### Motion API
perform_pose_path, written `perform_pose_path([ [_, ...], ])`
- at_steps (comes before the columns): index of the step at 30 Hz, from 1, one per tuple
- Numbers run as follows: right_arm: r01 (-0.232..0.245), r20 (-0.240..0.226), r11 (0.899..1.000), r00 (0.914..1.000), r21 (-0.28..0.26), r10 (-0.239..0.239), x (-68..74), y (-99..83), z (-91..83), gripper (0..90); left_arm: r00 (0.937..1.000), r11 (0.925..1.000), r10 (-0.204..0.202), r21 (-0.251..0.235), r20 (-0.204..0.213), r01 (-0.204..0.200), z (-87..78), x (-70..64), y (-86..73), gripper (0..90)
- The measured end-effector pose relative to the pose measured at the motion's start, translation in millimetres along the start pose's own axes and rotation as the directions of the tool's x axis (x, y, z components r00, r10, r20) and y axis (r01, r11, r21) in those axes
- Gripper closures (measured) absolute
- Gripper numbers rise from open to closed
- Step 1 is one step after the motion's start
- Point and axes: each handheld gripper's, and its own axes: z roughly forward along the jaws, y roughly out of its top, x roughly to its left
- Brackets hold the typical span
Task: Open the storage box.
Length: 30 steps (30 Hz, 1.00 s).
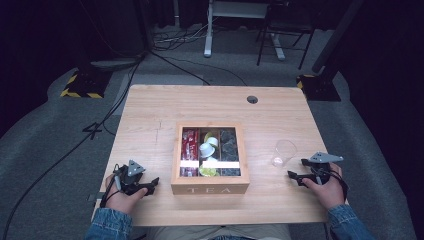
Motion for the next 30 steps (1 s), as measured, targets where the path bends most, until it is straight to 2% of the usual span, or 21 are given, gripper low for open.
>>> perform_pose_path([
  [8,0.001,-0.001,1.0,1.0,0.001,-0.001,-0.1,0.0,-0.1,16.6,0.9994,0.9991,0.028,-0.031,0.021,-0.028,-18.9,-5.4,11.2,28.2],
  [11,0.0,0.0,1.0,1.0,0.0,0.0,0.0,0.0,0.0,16.7,0.9994,0.9984,0.026,-0.051,0.024,-0.025,-26.8,-7.1,14.9,29.1],
  [13,0.0,0.0,1.0,1.0,0.0,0.0,0.0,0.0,0.0,16.7,0.9993,0.9964,0.019,-0.083,0.034,-0.016,-36.9,-8.2,17.8,29.8],
  [17,0.0,0.0,1.0,1.0,0.0,0.0,0.0,0.0,0.0,16.7,0.9989,0.9946,0.018,-0.103,0.043,-0.013,-45.1,-9.7,19.8,30.5],
  [20,0.001,0.0,1.0,1.0,0.0,-0.001,0.0,-0.1,-0.1,16.7,0.996,0.9883,0.025,-0.152,0.086,-0.011,-60.4,-18.4,21.0,30.6],
  [21,0.0,-0.002,1.0,1.0,0.0,0.0,0.0,-0.1,-0.1,16.7,0.996,0.9883,0.025,-0.152,0.086,-0.011,-60.4,-18.4,21.0,30.7],
  [22,0.001,-0.002,1.0,1.0,-0.001,-0.001,0.0,-0.2,-0.2,16.8,0.9947,0.9864,0.036,-0.163,0.096,-0.02,-66.7,-25.0,19.5,30.8],
  [23,0.001,-0.002,1.0,1.0,-0.001,-0.001,0.0,-0.2,-0.2,16.8,0.9947,0.9864,0.036,-0.163,0.096,-0.02,-66.7,-25.0,19.5,31.2],
  [24,0.001,-0.003,1.0,1.0,0.0,-0.001,0.1,-0.3,-0.3,16.9,0.9938,0.9858,0.045,-0.165,0.101,-0.028,-72.0,-33.4,16.4,32.4],
  [25,0.001,-0.003,1.0,1.0,0.0,-0.001,0.1,-0.3,-0.4,16.9,0.9938,0.9858,0.045,-0.165,0.101,-0.028,-72.0,-33.4,16.4,33.4],
  [26,0.001,-0.003,1.0,1.0,0.0,-0.001,0.1,-0.3,-0.4,16.9,0.9895,0.9845,0.076,-0.167,0.123,-0.055,-74.8,-42.9,13.6,34.0],
  [27,0.001,-0.003,1.0,1.0,0.0,-0.001,0.1,-0.3,-0.4,16.9,0.9895,0.9845,0.076,-0.167,0.123,-0.055,-74.8,-42.9,13.6,34.3],
  [28,0.001,-0.003,1.0,1.0,0.0,-0.001,0.1,-0.3,-0.4,16.9,0.9852,0.9824,0.096,-0.173,0.142,-0.071,-75.2,-50.7,12.5,34.6],
  [30,0.001,-0.003,1.0,1.0,0.0,-0.001,0.1,-0.3,-0.3,16.8,0.9789,0.9802,0.123,-0.175,0.163,-0.094,-75.1,-57.6,12.5,35.8],
])
